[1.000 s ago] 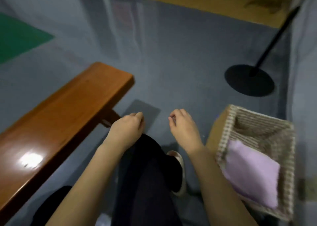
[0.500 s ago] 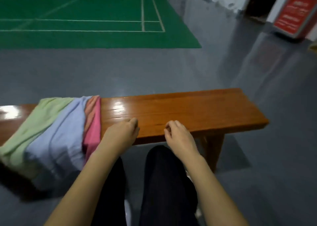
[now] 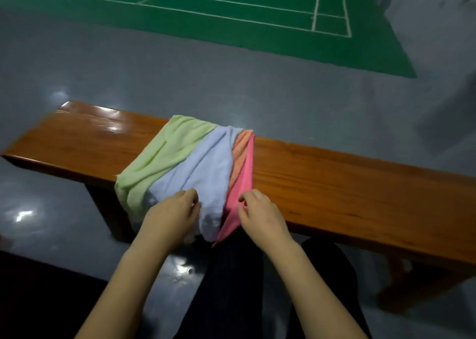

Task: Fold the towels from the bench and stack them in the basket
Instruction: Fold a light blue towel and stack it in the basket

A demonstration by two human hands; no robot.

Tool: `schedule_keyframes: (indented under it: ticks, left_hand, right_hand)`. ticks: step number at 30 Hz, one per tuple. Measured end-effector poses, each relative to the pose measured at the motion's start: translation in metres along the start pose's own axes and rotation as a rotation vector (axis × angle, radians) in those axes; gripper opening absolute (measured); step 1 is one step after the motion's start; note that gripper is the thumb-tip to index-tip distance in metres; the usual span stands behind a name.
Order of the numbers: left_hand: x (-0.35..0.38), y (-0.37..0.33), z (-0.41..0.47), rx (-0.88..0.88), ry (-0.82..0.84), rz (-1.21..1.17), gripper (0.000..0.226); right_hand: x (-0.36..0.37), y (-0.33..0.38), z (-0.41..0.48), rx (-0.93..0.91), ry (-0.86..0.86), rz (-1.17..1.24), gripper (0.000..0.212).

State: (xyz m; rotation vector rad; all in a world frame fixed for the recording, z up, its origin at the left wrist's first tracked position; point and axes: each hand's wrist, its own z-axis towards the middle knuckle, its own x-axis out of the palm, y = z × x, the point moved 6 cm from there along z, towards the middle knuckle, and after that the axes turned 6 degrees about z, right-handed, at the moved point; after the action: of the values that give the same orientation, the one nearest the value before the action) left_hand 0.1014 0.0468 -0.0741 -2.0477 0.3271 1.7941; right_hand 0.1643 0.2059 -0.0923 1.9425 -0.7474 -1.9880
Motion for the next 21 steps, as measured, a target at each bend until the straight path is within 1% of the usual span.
schedule_keyframes:
  ticks: [6, 9, 12, 15, 18, 21]
  left_hand:
    - [-0.012, 0.049, 0.045, -0.054, -0.047, -0.090, 0.021]
    - [-0.020, 0.066, 0.072, -0.070, -0.081, -0.088, 0.019]
    - [-0.022, 0.083, 0.096, -0.127, -0.110, -0.101, 0.019]
    - [-0.012, 0.099, 0.112, -0.169, -0.099, -0.115, 0.024]
    - [0.004, 0.104, 0.118, -0.135, -0.083, -0.113, 0.031]
    - [0.013, 0.107, 0.115, -0.134, -0.182, -0.139, 0.025]
  right_hand:
    - [0.021, 0.034, 0.068, -0.028, 0.011, 0.021, 0.024]
    - [0.024, 0.052, 0.102, -0.072, 0.051, -0.035, 0.026]
    - [0.030, 0.069, 0.135, -0.112, 0.070, -0.041, 0.026]
    - [0.042, 0.084, 0.161, -0.158, 0.053, -0.038, 0.025]
    - [0.063, 0.084, 0.174, -0.169, 0.055, -0.137, 0.023]
    - [0.077, 0.077, 0.171, -0.166, -0.017, -0.199, 0.020]
